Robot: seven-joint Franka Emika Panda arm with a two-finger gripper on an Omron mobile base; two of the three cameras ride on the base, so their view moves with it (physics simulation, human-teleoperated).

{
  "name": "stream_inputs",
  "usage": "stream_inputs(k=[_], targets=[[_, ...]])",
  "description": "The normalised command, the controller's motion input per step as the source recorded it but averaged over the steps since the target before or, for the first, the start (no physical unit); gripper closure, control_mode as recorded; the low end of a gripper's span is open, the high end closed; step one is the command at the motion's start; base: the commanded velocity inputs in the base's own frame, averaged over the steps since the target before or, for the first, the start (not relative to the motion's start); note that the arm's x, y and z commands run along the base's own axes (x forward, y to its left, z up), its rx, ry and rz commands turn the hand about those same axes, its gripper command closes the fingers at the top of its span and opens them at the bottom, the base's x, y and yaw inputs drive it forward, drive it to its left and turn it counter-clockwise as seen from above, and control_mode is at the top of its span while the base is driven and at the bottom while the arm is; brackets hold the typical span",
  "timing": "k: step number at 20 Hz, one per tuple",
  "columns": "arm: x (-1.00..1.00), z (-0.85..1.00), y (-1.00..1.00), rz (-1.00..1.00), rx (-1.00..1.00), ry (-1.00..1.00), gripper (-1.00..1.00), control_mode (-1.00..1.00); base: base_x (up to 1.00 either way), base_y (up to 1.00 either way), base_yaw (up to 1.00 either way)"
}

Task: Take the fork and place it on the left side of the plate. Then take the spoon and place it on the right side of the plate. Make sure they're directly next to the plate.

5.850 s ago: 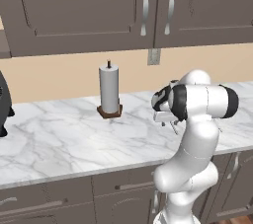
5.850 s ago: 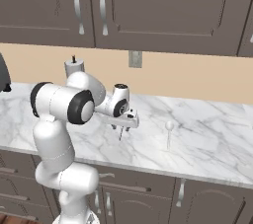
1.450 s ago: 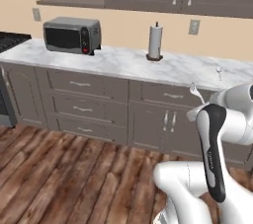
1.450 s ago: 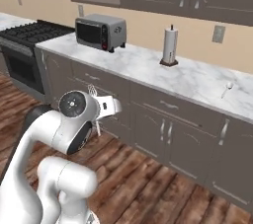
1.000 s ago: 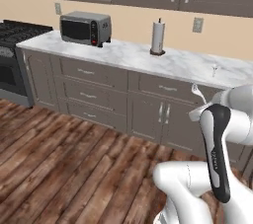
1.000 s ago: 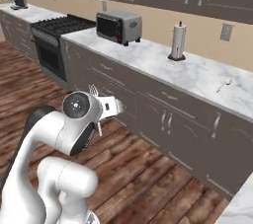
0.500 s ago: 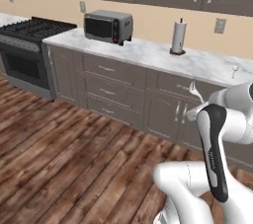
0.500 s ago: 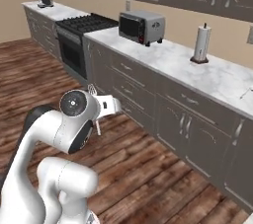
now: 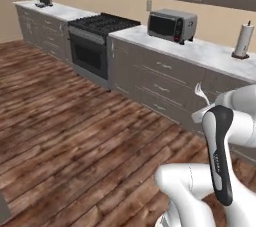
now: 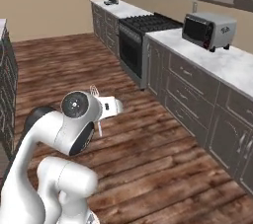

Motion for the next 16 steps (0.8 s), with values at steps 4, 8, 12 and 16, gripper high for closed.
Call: stream_inputs(k=[4,8,12,16], targets=[[0.00,0.00,0.00,0.00,0.00,0.00,1.00,1.00,-0.08,0.69,0.54],[0.00,0.00,0.00,0.00,0.00,0.00,1.00,1.00,0.00,0.72,0.50],[0.00,0.00,0.00,0.00,0.00,0.00,1.00,1.00,0.30,0.72,0.36],[0.00,0.00,0.00,0.00,0.00,0.00,1.00,1.00,0.71,0.68,0.27]])
